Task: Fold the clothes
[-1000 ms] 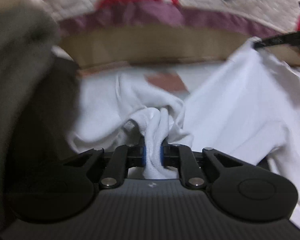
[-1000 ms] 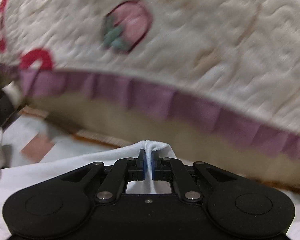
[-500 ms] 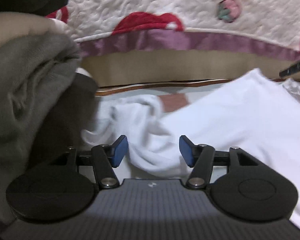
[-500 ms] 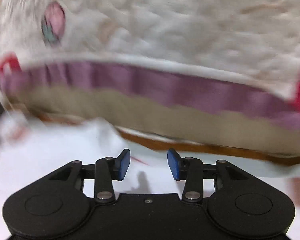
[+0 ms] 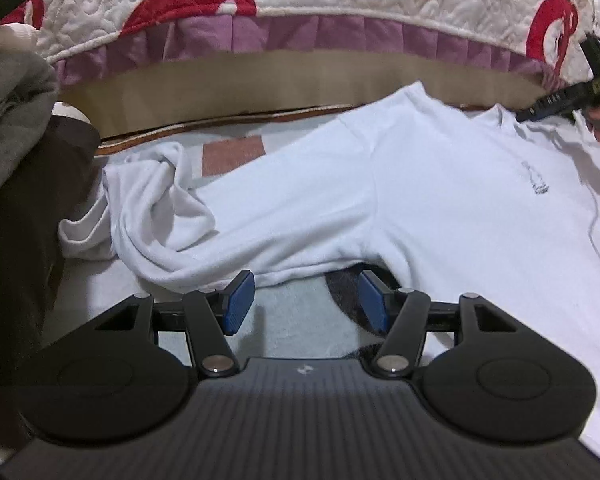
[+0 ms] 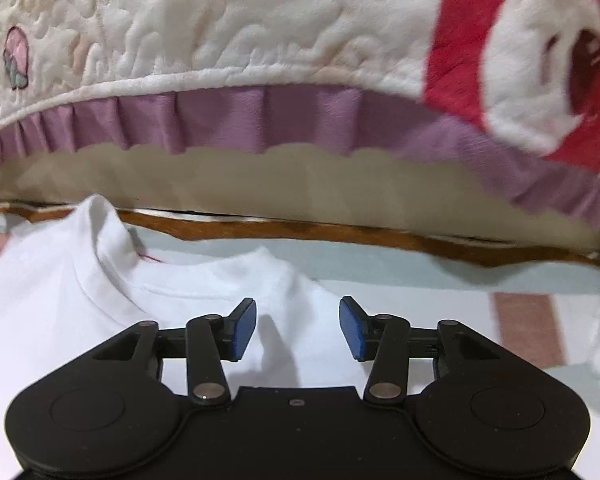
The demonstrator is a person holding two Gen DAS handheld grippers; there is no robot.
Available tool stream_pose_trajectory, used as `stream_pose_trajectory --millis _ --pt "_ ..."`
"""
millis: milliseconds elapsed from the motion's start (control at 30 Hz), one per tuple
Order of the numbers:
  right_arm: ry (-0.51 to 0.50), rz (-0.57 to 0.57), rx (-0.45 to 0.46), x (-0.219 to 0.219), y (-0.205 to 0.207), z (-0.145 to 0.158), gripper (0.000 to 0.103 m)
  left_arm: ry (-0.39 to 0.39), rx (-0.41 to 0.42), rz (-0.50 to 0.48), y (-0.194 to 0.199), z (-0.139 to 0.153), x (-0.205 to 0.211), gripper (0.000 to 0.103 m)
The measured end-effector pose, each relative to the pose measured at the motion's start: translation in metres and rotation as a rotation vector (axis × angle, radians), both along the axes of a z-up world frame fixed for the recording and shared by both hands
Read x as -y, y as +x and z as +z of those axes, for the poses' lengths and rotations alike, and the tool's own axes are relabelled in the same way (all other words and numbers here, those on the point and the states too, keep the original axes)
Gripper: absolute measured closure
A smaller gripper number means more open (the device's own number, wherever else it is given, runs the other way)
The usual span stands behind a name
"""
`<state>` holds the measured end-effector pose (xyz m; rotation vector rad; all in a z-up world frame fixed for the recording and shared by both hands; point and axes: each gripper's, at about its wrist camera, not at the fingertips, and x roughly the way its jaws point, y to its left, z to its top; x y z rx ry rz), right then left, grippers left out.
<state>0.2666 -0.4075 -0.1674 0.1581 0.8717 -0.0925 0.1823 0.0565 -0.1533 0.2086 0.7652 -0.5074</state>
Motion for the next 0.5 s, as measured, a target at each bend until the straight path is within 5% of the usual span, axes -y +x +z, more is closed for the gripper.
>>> stream_pose_trajectory --millis 100,200,367,433,500 --pt "-0.005 -0.009 -0.012 -0.009 0.015 -0.012 0.051 0.018 -0.013 0.0 0.0 -0.002 0.005 0.046" --pt "-0.158 0.0 0.003 -0.022 0.022 -0.017 0.094 0.062 -0.006 -0.035 -0.003 -0.003 0.01 0.046" --pt "-0.284 -0.07 0.127 -0.019 0.02 0.005 0.097 0.134 0.038 -0.075 -0.008 -0.003 0.017 0.046" --pt "-0.275 -0.108 0.11 -0.012 0.026 0.006 0.096 0.134 0.019 -0.068 -0.006 -0.004 0.02 0.046" --pt "-0.192 -0.072 -0.02 -0.005 0.04 -0.007 0.089 0.133 0.007 -0.074 -0.006 -0.004 0.025 0.046"
